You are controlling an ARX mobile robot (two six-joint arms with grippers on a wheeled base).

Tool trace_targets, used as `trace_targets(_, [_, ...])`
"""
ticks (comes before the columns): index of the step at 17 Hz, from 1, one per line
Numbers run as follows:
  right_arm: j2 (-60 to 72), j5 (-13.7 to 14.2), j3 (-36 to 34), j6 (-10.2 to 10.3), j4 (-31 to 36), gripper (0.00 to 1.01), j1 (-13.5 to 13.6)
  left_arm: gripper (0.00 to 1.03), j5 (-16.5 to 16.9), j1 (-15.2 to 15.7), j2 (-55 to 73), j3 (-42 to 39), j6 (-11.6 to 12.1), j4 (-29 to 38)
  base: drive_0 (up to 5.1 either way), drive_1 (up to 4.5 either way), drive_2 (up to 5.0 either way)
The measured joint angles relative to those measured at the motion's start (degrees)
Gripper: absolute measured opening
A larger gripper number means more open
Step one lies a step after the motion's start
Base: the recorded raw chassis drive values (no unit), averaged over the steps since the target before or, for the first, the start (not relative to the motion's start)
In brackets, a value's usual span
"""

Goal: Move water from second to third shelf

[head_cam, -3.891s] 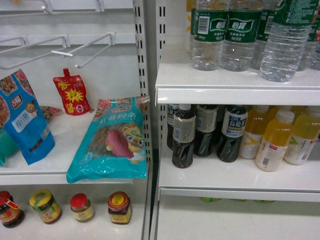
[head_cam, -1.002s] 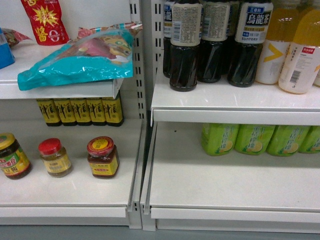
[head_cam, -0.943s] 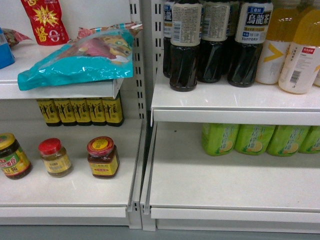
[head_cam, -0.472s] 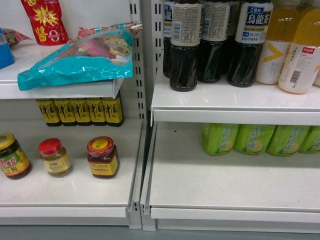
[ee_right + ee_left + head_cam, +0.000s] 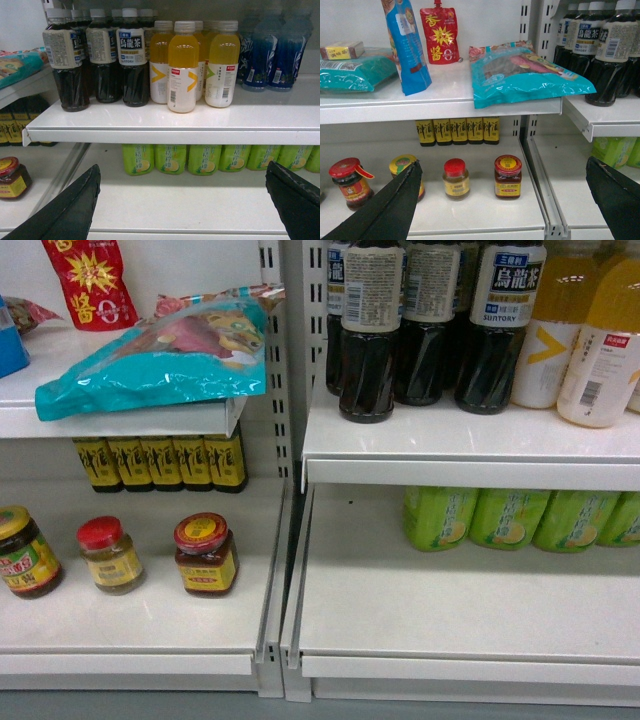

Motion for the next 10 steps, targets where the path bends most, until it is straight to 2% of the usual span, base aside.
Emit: trace_targets(10, [0.0,0.0,0.0,0.0,0.0,0.98,0.0,0.98,0.0,0.0,0.0,0.0,0.0,0.0,0.0,0.00,0.0])
